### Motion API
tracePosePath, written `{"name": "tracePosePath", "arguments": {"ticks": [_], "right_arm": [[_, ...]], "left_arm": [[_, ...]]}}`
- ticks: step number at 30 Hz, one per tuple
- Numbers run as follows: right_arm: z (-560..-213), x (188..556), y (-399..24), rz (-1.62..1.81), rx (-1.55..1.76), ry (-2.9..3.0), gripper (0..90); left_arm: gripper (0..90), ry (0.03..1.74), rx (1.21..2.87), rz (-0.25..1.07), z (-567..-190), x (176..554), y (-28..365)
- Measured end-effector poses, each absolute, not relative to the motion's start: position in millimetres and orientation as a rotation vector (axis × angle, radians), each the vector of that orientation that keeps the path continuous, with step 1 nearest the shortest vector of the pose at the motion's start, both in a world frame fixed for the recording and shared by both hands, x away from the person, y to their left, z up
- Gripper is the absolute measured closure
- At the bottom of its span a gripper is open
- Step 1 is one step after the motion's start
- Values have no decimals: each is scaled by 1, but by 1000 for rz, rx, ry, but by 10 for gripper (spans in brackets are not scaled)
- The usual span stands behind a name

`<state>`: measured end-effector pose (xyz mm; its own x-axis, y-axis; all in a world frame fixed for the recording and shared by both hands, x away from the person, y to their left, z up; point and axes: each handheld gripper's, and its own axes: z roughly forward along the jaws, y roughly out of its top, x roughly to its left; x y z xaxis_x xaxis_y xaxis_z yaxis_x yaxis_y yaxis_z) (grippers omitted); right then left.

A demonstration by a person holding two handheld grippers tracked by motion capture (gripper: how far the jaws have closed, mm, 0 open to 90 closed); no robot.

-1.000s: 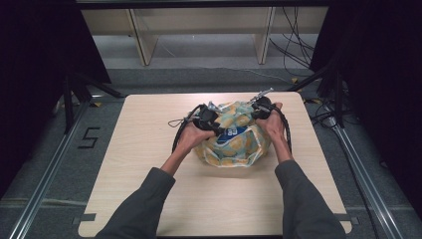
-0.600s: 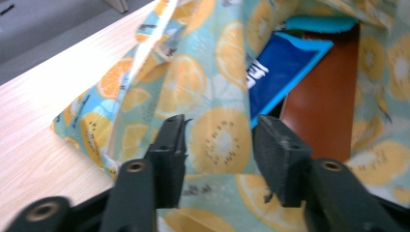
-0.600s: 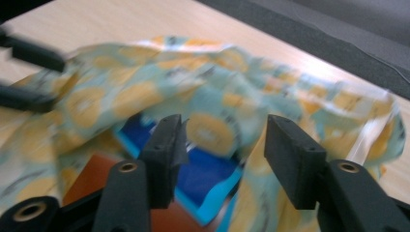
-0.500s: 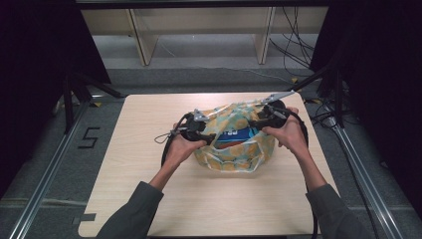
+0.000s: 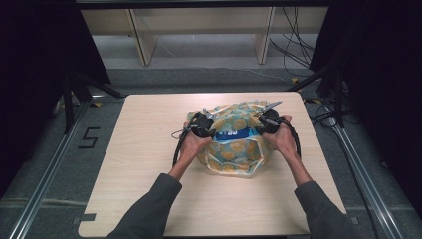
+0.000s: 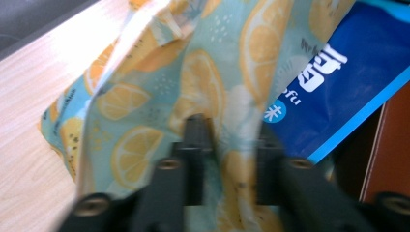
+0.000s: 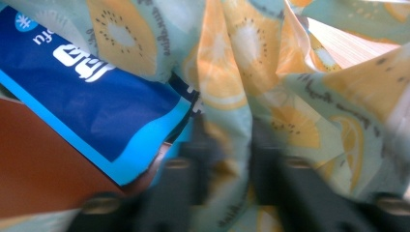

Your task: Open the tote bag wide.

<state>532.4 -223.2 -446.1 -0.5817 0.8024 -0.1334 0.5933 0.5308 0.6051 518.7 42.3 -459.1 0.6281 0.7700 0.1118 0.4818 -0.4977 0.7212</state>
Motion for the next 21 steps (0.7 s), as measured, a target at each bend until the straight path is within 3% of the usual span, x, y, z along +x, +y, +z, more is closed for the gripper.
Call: {"name": "tracePosePath", "arguments": {"ticks": [2, 7, 16, 21], "right_arm": [[-444, 529, -227, 746, 1158, 2386, 889], [-434, 510, -238, 866, 1118, 2412, 900], [-400, 450, -257, 953, 1025, 2496, 900], [-383, 446, -259, 1036, 997, 2434, 900]], "left_arm": [[888, 949, 2171, 531, -454, 516, 51], [892, 917, 2097, 381, -443, 498, 76], [892, 810, 2017, 298, -410, 452, 105], [890, 834, 1956, 317, -401, 461, 105]]}}
